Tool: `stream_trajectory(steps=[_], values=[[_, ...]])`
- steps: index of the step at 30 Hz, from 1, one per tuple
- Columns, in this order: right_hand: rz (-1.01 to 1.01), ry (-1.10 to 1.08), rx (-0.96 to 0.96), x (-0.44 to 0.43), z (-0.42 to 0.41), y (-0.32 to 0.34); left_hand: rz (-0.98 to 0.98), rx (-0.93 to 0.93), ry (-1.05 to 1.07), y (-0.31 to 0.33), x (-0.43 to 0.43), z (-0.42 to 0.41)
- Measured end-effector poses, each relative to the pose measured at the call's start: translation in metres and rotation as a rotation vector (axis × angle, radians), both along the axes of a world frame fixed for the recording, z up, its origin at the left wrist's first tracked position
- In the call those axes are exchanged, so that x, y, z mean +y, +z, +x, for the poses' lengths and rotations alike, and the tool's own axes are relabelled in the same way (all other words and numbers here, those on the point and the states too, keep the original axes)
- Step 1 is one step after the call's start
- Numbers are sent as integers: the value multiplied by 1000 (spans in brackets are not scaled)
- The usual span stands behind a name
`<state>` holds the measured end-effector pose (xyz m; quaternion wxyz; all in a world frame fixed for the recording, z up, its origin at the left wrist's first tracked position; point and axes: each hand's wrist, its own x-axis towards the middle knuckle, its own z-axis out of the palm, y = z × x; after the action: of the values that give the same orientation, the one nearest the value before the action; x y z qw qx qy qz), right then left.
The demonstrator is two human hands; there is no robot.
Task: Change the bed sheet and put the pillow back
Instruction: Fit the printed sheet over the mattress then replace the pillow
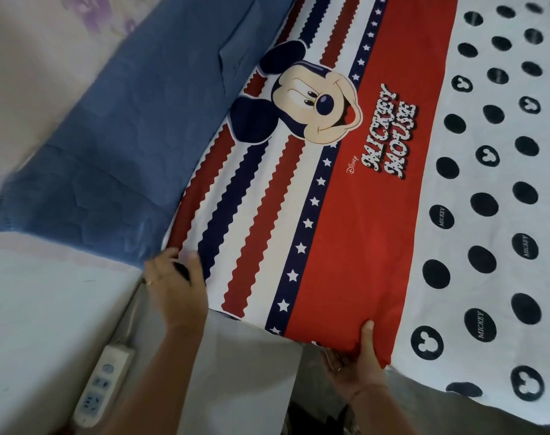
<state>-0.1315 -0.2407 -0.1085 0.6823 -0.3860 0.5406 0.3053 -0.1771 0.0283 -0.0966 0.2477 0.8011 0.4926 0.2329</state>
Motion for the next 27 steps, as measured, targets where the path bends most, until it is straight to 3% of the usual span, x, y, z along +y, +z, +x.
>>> stream_trajectory(steps=[5,11,15,19,22,25,27], values=[[-11,-8,-13,-3,1,-2,-181,302,-308,-29,37,23],[-51,107,-10,-3,0,-13,-374,310,-290,-46,47,13],[-102,219,-6,-4,0,-3,-336,351,-238,-35,42,8],[-106,375,29,-11,-6,20,-91,385,-291,-11,-5,6],[-418,708,-231,-24,-12,45,63,450,-590,-6,-53,12],[-1022,1005,-694,-39,2,49,148,554,-775,-19,-85,18],[-1236,1276,-745,-48,24,37,156,611,-793,-32,-90,18]])
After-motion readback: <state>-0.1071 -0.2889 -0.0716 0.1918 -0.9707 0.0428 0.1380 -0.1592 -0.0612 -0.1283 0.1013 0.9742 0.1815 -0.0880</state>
